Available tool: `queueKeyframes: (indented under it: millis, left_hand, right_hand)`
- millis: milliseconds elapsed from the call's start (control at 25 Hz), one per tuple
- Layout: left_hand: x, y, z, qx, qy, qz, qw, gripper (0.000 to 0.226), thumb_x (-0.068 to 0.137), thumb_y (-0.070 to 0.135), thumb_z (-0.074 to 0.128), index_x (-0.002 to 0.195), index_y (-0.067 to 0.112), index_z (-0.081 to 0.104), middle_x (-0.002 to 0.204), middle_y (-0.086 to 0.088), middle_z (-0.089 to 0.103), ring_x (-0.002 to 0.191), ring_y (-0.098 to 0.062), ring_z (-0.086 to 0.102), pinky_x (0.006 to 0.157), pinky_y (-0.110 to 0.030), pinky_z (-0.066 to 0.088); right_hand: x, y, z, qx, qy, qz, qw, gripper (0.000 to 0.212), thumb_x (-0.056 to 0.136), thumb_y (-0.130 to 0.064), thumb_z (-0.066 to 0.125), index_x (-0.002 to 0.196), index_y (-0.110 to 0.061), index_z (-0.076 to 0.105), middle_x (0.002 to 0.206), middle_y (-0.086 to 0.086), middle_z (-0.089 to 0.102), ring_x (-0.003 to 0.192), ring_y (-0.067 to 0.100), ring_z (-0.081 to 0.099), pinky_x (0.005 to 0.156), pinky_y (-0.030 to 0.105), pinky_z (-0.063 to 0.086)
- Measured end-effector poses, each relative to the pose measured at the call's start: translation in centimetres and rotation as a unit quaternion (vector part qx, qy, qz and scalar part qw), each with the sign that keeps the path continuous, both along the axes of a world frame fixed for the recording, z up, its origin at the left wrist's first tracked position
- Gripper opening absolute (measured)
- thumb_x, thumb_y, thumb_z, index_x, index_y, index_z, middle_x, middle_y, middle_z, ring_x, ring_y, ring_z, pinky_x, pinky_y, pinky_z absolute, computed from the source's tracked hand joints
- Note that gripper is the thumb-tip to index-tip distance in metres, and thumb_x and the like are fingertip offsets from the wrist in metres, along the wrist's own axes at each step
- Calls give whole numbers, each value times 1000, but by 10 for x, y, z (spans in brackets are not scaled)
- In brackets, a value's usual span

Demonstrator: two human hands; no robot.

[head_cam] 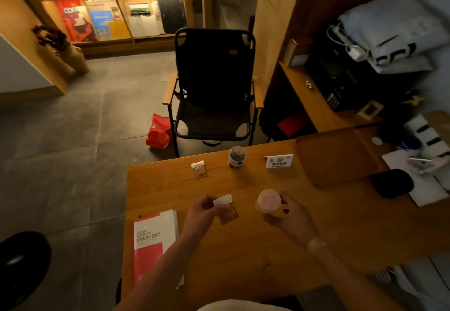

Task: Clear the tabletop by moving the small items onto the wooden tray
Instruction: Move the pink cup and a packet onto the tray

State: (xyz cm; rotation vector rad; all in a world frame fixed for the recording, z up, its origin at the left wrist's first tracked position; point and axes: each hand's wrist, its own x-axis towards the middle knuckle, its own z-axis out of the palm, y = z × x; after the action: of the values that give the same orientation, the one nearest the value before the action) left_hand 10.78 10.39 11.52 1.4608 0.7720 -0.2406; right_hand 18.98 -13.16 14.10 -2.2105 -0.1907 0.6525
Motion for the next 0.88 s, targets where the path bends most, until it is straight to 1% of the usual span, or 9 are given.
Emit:
queueKeyframes:
  millis: [120,240,360,480,600,680,760,880]
  left_hand:
    - [12,-26,6,3,-3,-35,999,14,89,17,68,103,19,66,98,2,72,82,-10,65,55,-16,45]
    - [29,-62,15,11,5,-53,999,12,89,16,67,100,19,66,97,1,71,78,-8,64,54,-16,44]
    - [45,-103,21,28,12,-45,999,10,90,17,66,99,22,67,94,4,71,74,-7,62,57,-18,44]
    - [59,-135,23,42,17,-33,998,11,90,20,66,100,24,68,94,5,72,77,-9,64,58,-21,45]
    - [76,-172,24,46,20,-18,999,9,90,20,67,97,24,70,89,5,73,69,-3,64,54,-18,45]
    - [87,-195,22,51,24,-9,998,8,90,20,67,95,25,70,87,6,73,70,-5,64,53,-18,45]
    - [97,-213,21,56,23,2,998,6,90,23,67,94,23,72,87,4,73,73,-8,64,54,-17,43]
    - [111,-232,17,72,26,0,997,8,91,25,66,95,23,72,88,5,71,75,-5,62,59,-20,42]
  right_hand:
    - [7,-31,4,-4,-7,-3,1000,59,76,-23,81,128,-25,53,122,-9,57,113,8,50,98,33,47]
    - [19,-67,3,0,-14,-6,1000,59,76,-24,81,127,-28,53,119,-12,56,109,6,50,93,28,47]
    - [33,-107,2,10,-8,-3,1000,57,76,-24,82,123,-34,51,116,-15,55,106,4,50,89,24,44]
    - [49,-143,0,14,-8,0,1000,59,75,-25,82,126,-30,52,118,-13,56,109,6,50,92,26,45]
    - [71,-182,-2,20,-10,12,1000,60,74,-26,82,127,-32,52,119,-14,57,110,6,51,90,23,43]
    - [85,-204,-4,23,-12,23,999,59,74,-27,83,125,-35,52,119,-14,57,109,5,52,89,22,43]
    - [98,-221,-7,22,-8,27,999,60,75,-27,82,126,-35,53,121,-14,57,111,5,51,93,26,45]
    - [117,-243,-12,27,11,19,999,61,75,-26,82,128,-33,52,125,-12,57,115,7,51,100,33,46]
